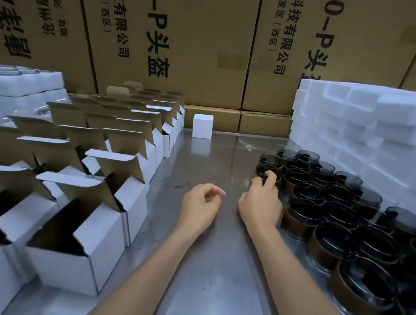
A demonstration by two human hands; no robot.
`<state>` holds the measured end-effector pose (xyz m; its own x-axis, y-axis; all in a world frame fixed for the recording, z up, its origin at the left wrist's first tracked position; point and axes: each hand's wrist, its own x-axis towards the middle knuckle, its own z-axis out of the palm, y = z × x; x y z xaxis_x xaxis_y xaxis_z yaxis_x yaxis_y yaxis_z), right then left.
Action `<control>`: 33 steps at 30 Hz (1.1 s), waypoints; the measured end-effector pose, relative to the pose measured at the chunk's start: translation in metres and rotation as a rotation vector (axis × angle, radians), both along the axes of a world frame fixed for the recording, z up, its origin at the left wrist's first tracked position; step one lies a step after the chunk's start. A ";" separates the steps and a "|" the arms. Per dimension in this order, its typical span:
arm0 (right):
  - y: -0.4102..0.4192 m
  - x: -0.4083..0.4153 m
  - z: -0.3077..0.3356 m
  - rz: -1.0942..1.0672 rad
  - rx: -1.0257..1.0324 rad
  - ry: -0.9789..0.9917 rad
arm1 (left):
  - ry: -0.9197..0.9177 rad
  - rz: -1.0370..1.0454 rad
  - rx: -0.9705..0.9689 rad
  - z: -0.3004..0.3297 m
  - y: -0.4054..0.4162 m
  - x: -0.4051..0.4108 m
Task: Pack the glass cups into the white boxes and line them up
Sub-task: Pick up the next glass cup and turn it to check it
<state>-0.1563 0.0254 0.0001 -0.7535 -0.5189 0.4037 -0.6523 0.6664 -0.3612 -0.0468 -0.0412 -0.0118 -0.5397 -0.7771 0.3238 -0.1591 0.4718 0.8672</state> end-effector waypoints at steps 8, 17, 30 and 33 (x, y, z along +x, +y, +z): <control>0.018 0.020 -0.003 0.193 0.025 0.142 | -0.018 -0.037 -0.037 0.003 0.012 0.018; 0.038 0.046 -0.008 0.535 -0.236 0.018 | -0.039 -0.090 -0.022 0.004 0.011 0.016; 0.034 0.016 -0.007 0.622 -0.389 -0.516 | -0.032 -0.112 -0.062 0.003 0.008 0.018; 0.035 0.015 -0.008 0.635 -0.474 -0.454 | 0.005 -0.152 -0.087 0.003 0.008 0.018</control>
